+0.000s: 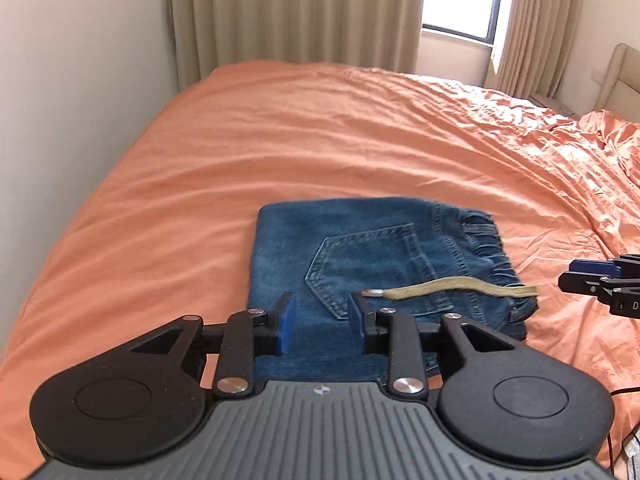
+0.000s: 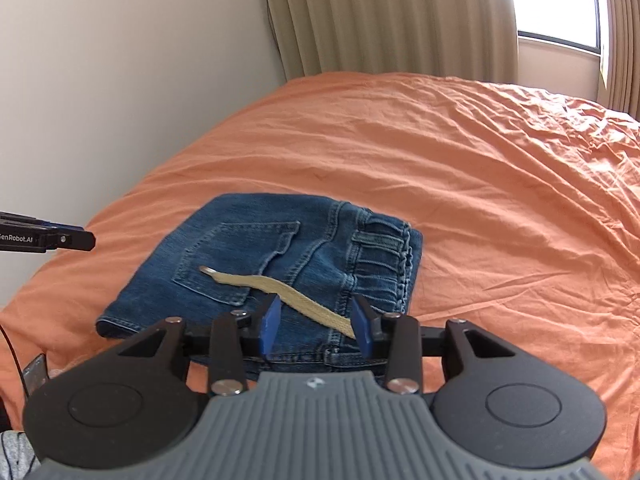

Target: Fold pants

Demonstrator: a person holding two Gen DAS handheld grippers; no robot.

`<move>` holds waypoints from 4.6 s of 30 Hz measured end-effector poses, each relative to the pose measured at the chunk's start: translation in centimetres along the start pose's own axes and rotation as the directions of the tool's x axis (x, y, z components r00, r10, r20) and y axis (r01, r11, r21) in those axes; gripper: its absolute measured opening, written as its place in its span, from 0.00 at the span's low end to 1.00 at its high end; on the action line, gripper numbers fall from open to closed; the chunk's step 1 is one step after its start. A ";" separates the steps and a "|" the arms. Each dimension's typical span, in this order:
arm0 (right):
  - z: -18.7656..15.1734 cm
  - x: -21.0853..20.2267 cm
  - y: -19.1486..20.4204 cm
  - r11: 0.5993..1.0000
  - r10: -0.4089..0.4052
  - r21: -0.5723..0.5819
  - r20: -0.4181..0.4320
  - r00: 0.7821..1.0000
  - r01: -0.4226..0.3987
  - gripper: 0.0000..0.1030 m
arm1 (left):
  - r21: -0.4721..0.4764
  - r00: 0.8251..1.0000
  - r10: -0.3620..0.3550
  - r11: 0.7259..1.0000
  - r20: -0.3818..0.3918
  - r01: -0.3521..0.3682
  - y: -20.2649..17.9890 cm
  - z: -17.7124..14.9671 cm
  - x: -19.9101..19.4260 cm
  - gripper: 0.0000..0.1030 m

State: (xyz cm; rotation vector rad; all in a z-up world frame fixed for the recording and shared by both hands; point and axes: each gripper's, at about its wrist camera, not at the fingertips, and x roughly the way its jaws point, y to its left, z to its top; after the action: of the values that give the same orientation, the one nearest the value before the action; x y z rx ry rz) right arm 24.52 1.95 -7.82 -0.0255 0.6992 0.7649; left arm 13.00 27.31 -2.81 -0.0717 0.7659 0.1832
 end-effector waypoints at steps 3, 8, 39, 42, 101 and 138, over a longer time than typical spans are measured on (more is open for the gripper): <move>0.0 -3.7 1.7 1.000 0.012 -0.004 0.063 0.998 -0.012 0.42 | 0.048 0.996 0.011 0.999 0.093 -0.015 -2.7 0.0 -3.7 0.38; -1.3 -9.8 4.1 0.999 -0.004 -0.033 0.187 0.982 0.011 0.68 | 0.046 0.964 0.030 0.998 0.263 -0.044 -6.4 -1.8 -9.1 0.79; -11.2 -9.5 6.7 0.978 -0.208 0.037 0.177 0.962 0.205 0.79 | -0.070 0.959 0.217 0.976 0.181 -0.208 -11.9 -11.8 -5.8 0.95; -11.2 -8.7 6.6 0.979 -0.206 0.037 0.164 0.965 0.203 0.79 | -0.082 0.964 0.213 0.976 0.161 -0.202 -11.6 -11.8 -5.5 0.95; -11.0 -11.0 6.4 0.981 -0.188 0.075 0.173 0.967 0.178 0.79 | -0.063 0.961 0.219 0.975 0.171 -0.211 -13.0 -11.5 -7.0 0.95; -10.6 -11.9 7.5 0.983 -0.184 0.026 0.205 0.961 0.182 0.79 | -0.048 0.936 0.260 0.965 0.239 -0.256 -13.5 -11.1 -8.3 0.94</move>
State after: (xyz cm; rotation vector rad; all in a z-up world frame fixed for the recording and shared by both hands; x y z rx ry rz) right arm 7.55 -2.79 -7.36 -0.0043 0.4933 0.5776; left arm 2.13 11.47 -5.03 0.0369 0.5261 0.4411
